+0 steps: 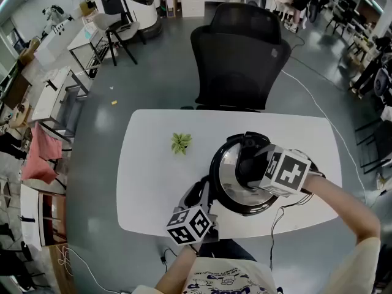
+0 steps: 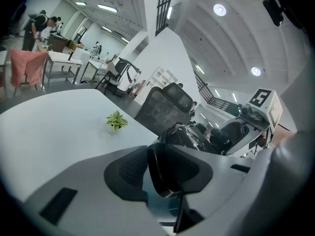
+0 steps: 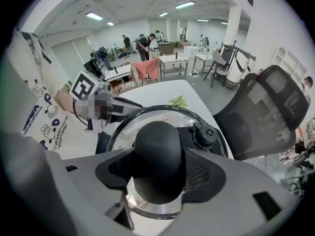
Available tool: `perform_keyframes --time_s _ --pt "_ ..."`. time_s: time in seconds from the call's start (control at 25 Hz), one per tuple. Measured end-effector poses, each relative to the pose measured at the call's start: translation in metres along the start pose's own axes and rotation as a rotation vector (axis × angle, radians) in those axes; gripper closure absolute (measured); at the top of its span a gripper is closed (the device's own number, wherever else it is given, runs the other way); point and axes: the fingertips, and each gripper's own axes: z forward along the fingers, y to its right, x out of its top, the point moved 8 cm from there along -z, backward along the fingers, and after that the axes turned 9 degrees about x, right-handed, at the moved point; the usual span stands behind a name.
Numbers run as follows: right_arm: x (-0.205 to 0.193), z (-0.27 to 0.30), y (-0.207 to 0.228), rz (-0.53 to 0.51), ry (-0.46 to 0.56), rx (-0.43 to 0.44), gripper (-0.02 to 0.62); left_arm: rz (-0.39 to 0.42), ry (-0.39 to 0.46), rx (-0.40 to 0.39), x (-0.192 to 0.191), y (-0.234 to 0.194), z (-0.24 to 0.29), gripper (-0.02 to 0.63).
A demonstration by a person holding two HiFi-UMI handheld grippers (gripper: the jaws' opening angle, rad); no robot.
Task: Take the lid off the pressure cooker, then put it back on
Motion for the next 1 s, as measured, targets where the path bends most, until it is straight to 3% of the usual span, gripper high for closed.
perform_keyframes --time_s 1.0 --pt "-0.0072 -0.0009 -0.0003 -0.077 0.086 0.029 0.301 0.038 -0.009 -0.009 0.0012 -0.0001 -0.0003 0.468"
